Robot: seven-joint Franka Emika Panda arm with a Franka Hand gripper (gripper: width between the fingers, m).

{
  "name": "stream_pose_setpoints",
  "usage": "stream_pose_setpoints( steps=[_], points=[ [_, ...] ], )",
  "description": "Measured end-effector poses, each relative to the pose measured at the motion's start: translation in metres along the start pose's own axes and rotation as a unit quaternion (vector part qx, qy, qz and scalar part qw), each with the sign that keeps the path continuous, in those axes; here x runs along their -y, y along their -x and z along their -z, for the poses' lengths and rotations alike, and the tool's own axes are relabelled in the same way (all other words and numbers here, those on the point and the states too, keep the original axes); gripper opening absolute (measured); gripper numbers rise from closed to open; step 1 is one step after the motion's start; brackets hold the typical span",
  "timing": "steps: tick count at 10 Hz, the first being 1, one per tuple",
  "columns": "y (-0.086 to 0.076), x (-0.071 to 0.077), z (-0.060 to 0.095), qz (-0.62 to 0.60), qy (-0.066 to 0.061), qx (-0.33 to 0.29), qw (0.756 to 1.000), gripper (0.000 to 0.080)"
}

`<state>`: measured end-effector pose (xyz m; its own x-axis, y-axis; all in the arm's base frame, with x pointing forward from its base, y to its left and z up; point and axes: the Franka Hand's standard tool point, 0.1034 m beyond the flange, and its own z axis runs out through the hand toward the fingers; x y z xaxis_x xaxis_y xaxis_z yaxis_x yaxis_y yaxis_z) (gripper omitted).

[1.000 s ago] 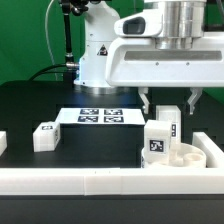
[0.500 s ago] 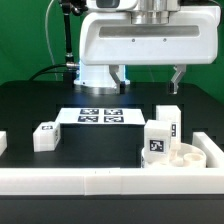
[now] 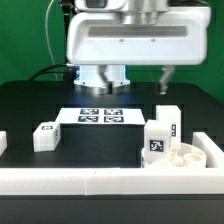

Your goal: Assemble stool

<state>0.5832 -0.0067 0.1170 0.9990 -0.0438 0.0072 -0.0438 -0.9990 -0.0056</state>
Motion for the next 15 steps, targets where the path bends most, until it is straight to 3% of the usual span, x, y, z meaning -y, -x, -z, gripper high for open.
stream_pose_setpoints(
  steps=[2, 3, 5, 7, 10, 11, 15],
  points=[
    [-0.004, -0.042, -0.011, 0.02, 0.01, -0.008, 1.0, 0.0648],
    [-0.005, -0.053, -0.015, 0.017, 0.013, -0.01, 1.0, 0.0648],
    [-0.006, -0.047, -0.014, 0.019, 0.012, -0.011, 1.0, 0.0648],
    [-0.004, -0.05, -0.016, 0.017, 0.012, -0.009, 1.0, 0.0648],
    [0.009, -0.108, -0.047, 0.015, 0.012, 0.009, 1.0, 0.0648],
    [0.009, -0.115, -0.054, 0.016, 0.013, 0.013, 1.0, 0.0648],
    [0.009, -0.114, -0.056, 0.018, 0.013, 0.014, 1.0, 0.0648]
  ],
)
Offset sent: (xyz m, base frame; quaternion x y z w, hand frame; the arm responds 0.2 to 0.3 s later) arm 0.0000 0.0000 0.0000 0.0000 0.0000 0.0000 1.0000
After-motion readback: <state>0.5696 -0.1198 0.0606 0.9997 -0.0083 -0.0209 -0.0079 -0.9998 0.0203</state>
